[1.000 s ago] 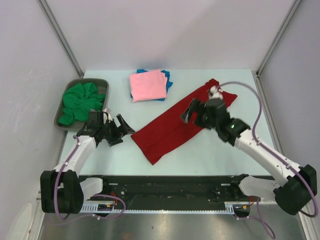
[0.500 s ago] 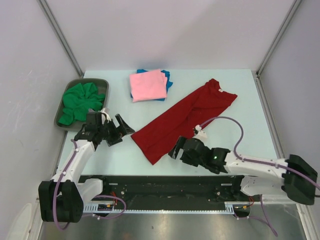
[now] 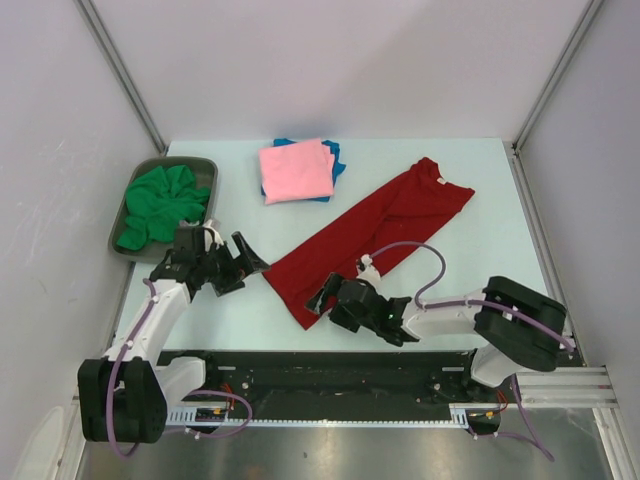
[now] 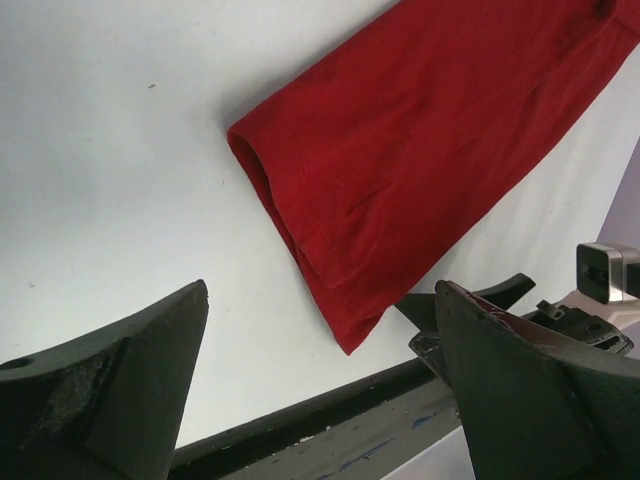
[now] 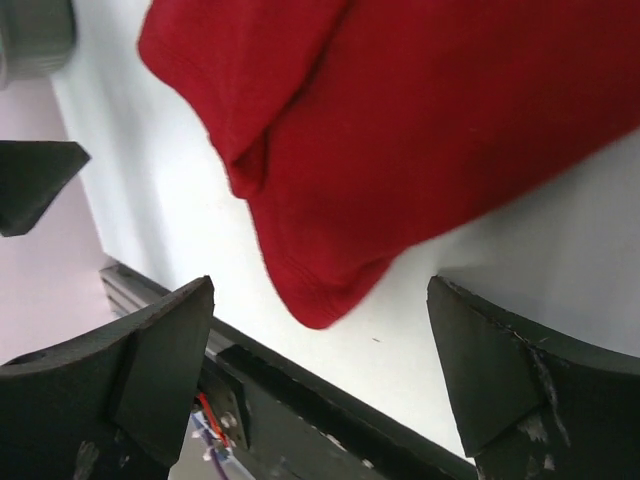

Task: Fold and stack the t-shirts

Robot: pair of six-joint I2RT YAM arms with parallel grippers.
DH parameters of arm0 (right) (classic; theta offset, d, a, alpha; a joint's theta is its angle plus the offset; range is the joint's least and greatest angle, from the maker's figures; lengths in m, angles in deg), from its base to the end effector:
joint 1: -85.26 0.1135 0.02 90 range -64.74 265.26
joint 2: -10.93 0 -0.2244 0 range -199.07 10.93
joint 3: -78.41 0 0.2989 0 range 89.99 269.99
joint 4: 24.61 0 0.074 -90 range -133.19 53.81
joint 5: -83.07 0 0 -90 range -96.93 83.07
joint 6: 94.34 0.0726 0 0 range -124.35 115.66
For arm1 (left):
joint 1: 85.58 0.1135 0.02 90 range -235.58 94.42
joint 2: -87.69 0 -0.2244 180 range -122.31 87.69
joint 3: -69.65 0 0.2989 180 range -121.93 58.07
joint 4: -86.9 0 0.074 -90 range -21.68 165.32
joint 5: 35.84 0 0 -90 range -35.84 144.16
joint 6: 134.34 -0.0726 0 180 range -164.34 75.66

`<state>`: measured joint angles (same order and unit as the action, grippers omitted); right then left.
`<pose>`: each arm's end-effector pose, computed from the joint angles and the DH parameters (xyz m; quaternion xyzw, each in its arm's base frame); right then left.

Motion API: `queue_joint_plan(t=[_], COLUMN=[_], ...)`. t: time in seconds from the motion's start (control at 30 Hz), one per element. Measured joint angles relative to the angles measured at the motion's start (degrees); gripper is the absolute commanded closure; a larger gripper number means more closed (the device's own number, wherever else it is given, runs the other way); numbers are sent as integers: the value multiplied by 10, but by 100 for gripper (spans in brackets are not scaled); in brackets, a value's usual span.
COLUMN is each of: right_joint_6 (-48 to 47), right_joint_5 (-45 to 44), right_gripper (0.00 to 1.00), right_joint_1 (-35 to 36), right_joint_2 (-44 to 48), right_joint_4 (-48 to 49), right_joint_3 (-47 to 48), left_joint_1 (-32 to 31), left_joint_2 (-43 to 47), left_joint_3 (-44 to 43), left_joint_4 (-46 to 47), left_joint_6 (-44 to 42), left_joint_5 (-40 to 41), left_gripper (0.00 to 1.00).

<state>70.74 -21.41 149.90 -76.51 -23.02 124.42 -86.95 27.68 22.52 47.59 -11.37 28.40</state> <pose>0.1641 0.3039 0.0475 0.1349 0.8899 0.3555 0.2520 0.2838 -0.0383 0.1311 -0.1816 0.9071 -0.2947 0.2395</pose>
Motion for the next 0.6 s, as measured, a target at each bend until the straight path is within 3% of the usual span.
queue_joint_plan(t=[0.13,0.23,0.37,0.5,0.53,0.6], right_joint_6=[14,24,31,33,33,29], right_joint_5=[19,36,50,64,65,66], right_gripper=[11,21,56,76,89,100], right_joint_1=[0,-1,-2,-3,-3,-3], right_joint_2=[-48,-89,-123,-140,-140,-140], right_joint_4=[72,121,151,148,144,133], right_joint_3=[12,29,38,38,37,37], left_joint_1=[0,0,0,0,0,0], left_joint_2=[-1,-2,-5,-7,-7,-7], left_joint_3=[0,0,0,0,0,0], left_joint_4=[0,-3,-9,-14,-14,-16], left_joint_6=[0,0,-5,-6,-6,-6], left_joint_5=[0,0,0,0,0,0], left_gripper=[0,0,0,0,0,0])
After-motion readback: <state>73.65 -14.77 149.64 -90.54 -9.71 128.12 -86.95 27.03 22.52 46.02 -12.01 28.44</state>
